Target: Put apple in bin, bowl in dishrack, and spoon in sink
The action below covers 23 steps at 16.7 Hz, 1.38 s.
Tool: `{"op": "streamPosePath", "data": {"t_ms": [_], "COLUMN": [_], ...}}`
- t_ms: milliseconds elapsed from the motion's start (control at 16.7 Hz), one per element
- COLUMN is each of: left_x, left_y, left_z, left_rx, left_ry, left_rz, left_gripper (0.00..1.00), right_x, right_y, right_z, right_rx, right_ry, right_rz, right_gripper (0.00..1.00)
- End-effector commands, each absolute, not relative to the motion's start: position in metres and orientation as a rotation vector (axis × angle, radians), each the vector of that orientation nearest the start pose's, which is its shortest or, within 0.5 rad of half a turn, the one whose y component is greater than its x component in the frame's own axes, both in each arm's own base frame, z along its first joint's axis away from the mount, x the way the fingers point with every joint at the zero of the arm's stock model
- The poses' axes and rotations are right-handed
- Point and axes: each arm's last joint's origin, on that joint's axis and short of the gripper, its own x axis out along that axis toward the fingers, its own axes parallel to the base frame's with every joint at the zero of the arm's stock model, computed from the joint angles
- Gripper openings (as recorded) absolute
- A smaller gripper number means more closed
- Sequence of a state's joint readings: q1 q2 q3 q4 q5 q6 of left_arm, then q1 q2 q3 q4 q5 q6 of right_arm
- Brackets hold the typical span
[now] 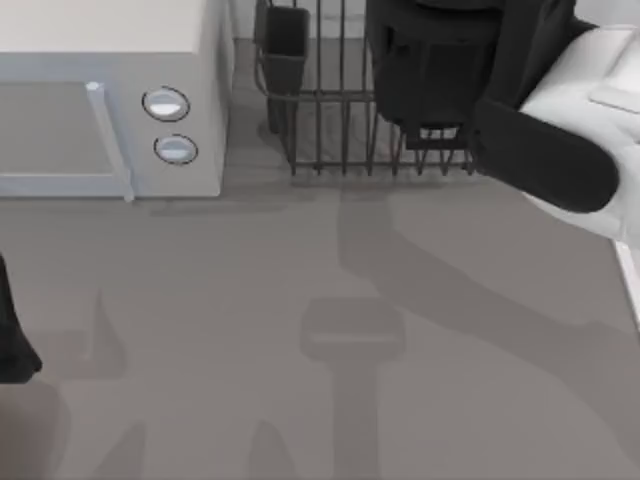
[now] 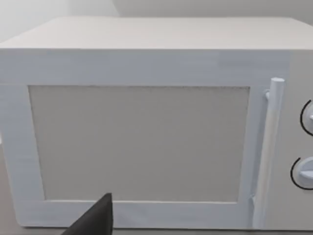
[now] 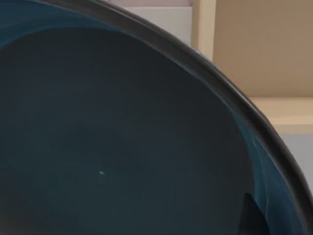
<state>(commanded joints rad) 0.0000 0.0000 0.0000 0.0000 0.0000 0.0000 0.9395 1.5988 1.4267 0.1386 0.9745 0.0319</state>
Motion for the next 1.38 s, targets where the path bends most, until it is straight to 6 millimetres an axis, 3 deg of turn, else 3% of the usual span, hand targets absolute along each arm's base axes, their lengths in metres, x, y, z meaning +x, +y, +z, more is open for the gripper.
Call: {"op": "streamPosePath", "data": {"t_ms": [240, 420, 540, 660, 900, 1380], "left_x": [0.106, 0.106, 0.106, 0.106, 0.106, 0.106], "left_y": [-0.001, -0.001, -0.001, -0.001, -0.001, -0.001], "left_z": [0.160, 0.160, 0.160, 0.160, 0.160, 0.160], "left_rx": [0.000, 0.000, 0.000, 0.000, 0.000, 0.000], "left_ry": [0.000, 0.000, 0.000, 0.000, 0.000, 0.000], "left_rz": [0.000, 0.000, 0.000, 0.000, 0.000, 0.000], "left_gripper": [1.00, 1.00, 1.00, 1.00, 1.00, 1.00], "right_x": [0.310, 0.356, 0.375, 0.382, 0.382, 0.382], "right_y": [0.295, 0.281, 0.269, 0.262, 0.262, 0.262], "right_z": [0.306, 0.253, 0.229, 0.219, 0.219, 0.219], "right_rx": [0.003, 0.005, 0.001, 0.000, 0.000, 0.000], "right_ry": [-0.003, -0.007, -0.002, 0.000, 0.000, 0.000], "right_rz": [-0.018, -0.013, -0.011, -0.010, -0.010, -0.010], "right_gripper": [0.00, 0.00, 0.00, 0.00, 0.00, 0.60]}}
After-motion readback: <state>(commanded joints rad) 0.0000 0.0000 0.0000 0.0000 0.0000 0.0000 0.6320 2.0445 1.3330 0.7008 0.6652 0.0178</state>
